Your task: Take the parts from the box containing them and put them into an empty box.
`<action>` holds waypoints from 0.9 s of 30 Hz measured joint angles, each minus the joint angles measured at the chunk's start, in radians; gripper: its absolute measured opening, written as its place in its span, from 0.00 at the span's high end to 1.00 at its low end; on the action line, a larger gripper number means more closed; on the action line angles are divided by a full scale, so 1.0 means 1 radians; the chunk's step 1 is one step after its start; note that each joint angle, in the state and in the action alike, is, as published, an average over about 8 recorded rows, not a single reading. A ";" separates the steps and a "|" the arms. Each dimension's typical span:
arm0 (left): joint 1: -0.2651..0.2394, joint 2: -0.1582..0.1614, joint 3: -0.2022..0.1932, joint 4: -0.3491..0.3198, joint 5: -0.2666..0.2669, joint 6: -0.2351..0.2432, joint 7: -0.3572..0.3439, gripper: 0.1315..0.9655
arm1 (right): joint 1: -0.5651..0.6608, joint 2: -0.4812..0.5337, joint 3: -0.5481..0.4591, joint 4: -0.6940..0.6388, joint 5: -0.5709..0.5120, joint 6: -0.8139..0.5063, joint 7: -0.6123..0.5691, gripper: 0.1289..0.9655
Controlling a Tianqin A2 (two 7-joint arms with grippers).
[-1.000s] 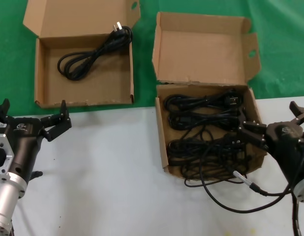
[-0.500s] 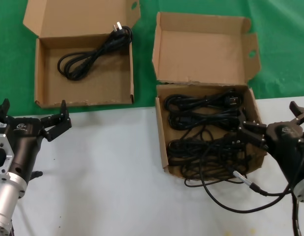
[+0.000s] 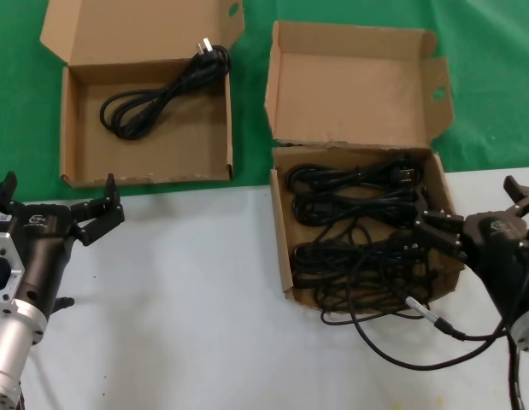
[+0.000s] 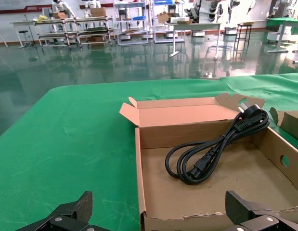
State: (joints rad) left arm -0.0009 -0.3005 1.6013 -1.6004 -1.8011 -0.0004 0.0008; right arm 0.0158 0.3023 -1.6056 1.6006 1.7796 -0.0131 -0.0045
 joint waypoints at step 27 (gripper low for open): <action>0.000 0.000 0.000 0.000 0.000 0.000 0.000 0.00 | 0.000 0.000 0.000 0.000 0.000 0.000 0.000 0.00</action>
State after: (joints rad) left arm -0.0009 -0.3005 1.6013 -1.6004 -1.8011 -0.0004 0.0008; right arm 0.0158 0.3023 -1.6056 1.6006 1.7796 -0.0131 -0.0045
